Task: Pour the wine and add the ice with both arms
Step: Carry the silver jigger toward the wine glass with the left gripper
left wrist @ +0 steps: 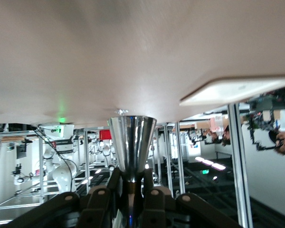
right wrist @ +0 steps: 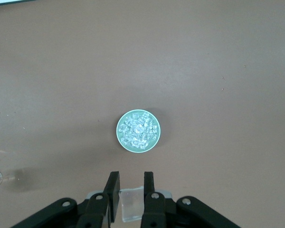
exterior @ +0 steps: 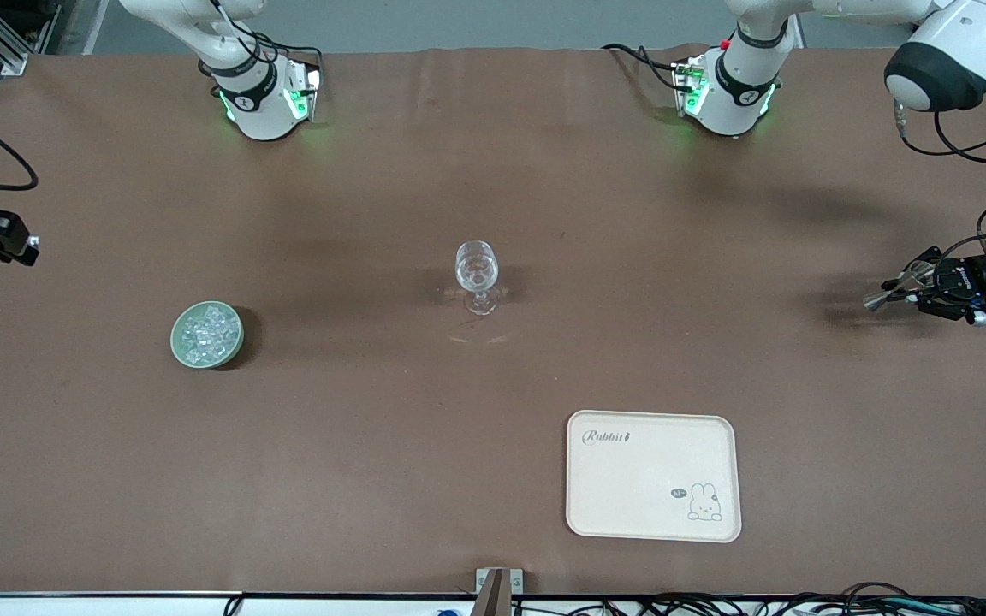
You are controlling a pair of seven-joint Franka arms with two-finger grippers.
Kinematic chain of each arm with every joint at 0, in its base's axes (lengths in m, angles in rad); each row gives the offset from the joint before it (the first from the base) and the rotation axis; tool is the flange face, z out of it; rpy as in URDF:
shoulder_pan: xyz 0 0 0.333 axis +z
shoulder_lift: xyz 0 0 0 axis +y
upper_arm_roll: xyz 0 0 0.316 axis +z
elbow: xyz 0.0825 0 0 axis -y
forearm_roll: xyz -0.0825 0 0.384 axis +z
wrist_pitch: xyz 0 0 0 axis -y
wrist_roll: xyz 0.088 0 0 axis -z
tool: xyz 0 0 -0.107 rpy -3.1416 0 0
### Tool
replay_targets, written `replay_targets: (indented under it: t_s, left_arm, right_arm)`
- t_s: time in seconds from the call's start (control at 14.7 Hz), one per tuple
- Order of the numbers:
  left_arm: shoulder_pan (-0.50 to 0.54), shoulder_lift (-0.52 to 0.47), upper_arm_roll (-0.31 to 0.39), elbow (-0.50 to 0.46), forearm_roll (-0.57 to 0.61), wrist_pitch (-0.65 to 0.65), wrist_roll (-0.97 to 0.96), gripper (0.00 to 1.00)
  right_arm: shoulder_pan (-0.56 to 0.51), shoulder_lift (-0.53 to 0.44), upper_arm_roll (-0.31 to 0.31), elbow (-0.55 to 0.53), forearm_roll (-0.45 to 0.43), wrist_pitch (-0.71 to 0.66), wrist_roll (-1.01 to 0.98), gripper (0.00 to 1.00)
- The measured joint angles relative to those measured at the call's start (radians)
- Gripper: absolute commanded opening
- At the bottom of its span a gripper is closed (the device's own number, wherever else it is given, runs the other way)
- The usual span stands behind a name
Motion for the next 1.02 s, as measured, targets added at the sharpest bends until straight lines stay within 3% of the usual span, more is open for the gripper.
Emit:
replay_targets:
  t_s: [0.61, 1.02]
  left_arm:
    - [0.0, -0.176, -0.192, -0.013, 0.072, 0.039, -0.037, 0.0]
    - [0.0, -0.319, -0.367, -0.06, 0.089, 0.201, -0.23, 0.01]
  right_arm:
    - [0.0, 0.0, 0.0, -0.004, 0.0, 0.004, 0.0, 0.01]
    - [0.0, 0.0, 0.0, -0.004, 0.0, 0.005, 0.0, 0.01]
